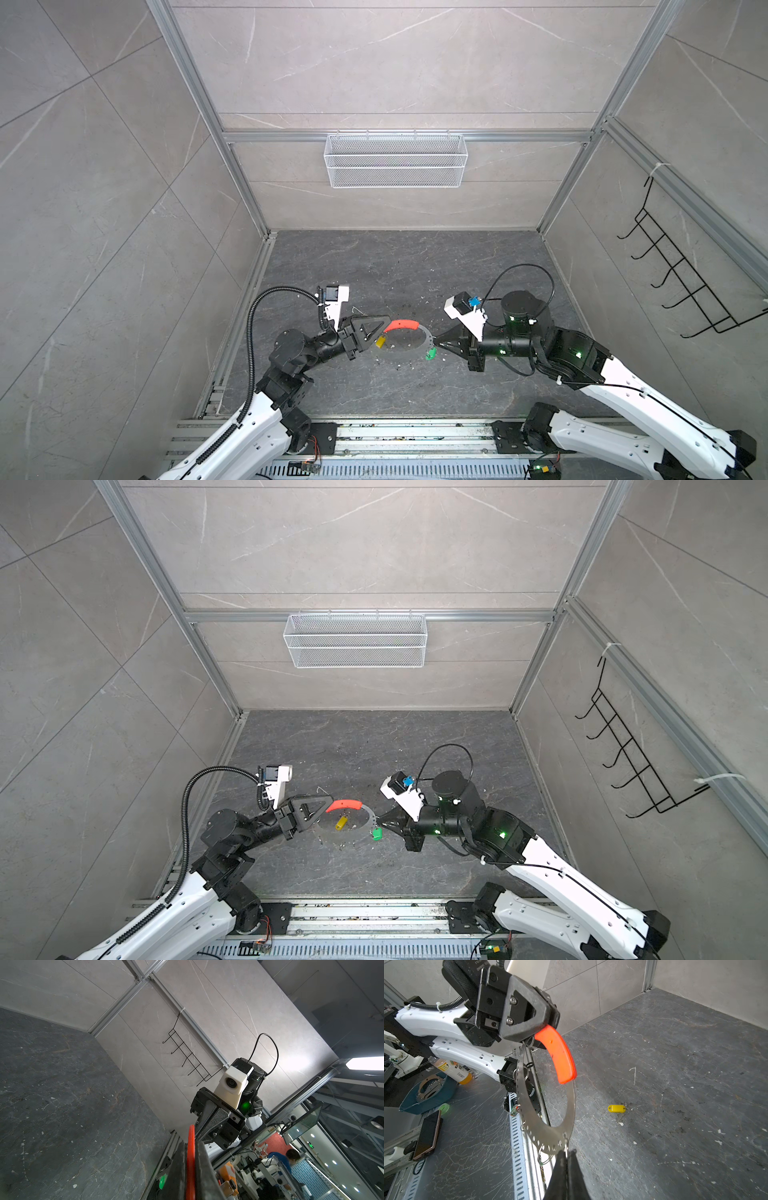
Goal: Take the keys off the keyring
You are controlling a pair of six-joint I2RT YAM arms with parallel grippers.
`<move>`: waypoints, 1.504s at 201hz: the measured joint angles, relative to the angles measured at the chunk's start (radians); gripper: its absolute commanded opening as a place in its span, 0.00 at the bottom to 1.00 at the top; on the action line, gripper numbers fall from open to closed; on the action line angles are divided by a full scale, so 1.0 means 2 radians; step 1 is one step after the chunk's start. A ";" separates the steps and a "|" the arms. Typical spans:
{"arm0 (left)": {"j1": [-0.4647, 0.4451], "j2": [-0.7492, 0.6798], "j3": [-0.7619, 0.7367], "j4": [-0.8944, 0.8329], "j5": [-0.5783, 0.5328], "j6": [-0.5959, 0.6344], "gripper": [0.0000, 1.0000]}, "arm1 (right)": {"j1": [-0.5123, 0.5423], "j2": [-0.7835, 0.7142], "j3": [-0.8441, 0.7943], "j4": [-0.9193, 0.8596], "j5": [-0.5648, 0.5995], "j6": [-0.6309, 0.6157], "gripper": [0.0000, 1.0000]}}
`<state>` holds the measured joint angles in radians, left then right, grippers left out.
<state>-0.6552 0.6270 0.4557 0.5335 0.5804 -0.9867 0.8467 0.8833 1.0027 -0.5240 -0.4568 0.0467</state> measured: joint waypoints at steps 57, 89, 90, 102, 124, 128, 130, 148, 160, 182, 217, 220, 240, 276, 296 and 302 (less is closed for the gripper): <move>0.000 0.006 0.017 -0.032 0.012 0.010 0.00 | 0.021 -0.006 0.008 -0.018 0.013 -0.017 0.00; 0.000 0.018 0.035 -0.059 0.016 0.010 0.00 | 0.040 -0.004 0.020 -0.038 0.035 -0.028 0.00; 0.000 0.019 0.036 -0.060 0.016 0.010 0.00 | 0.041 -0.004 0.020 -0.039 0.036 -0.028 0.00; 0.000 0.024 0.043 -0.071 0.016 0.010 0.00 | 0.046 -0.004 0.022 -0.043 0.043 -0.032 0.00; 0.000 0.029 0.051 -0.085 0.016 0.010 0.00 | 0.050 -0.004 0.023 -0.047 0.055 -0.035 0.00; 0.000 0.029 0.051 -0.087 0.016 0.010 0.00 | 0.051 -0.004 0.023 -0.048 0.057 -0.035 0.00; 0.000 0.029 0.052 -0.089 0.016 0.011 0.00 | 0.052 -0.004 0.023 -0.048 0.058 -0.035 0.00; 0.000 0.027 0.056 -0.109 0.016 0.014 0.00 | 0.055 -0.004 0.023 -0.051 0.064 -0.035 0.00; 0.000 0.026 0.061 -0.122 0.016 0.019 0.00 | 0.056 -0.004 0.023 -0.052 0.066 -0.035 0.00; 0.000 0.022 0.071 -0.146 0.016 0.030 0.00 | 0.057 -0.006 0.023 -0.052 0.066 -0.035 0.00; -0.001 0.023 0.080 -0.165 0.014 0.038 0.00 | 0.059 -0.010 0.025 -0.052 0.064 -0.035 0.00; -0.001 0.023 0.081 -0.165 0.014 0.038 0.00 | 0.059 -0.010 0.025 -0.052 0.064 -0.035 0.00; -0.001 0.026 0.082 -0.166 0.014 0.038 0.00 | 0.059 -0.011 0.025 -0.052 0.064 -0.035 0.00; -0.001 0.030 0.082 -0.166 0.014 0.038 0.00 | 0.059 -0.018 0.025 -0.052 0.064 -0.035 0.00; -0.001 0.031 0.083 -0.166 0.014 0.038 0.00 | 0.059 -0.022 0.025 -0.052 0.064 -0.035 0.00; -0.001 0.031 0.083 -0.166 0.014 0.038 0.00 | 0.059 -0.022 0.025 -0.051 0.064 -0.035 0.00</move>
<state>-0.6567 0.6888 0.6224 0.2020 0.6094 -0.9115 0.9649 0.8391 1.0531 -0.6258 -0.3290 -0.0227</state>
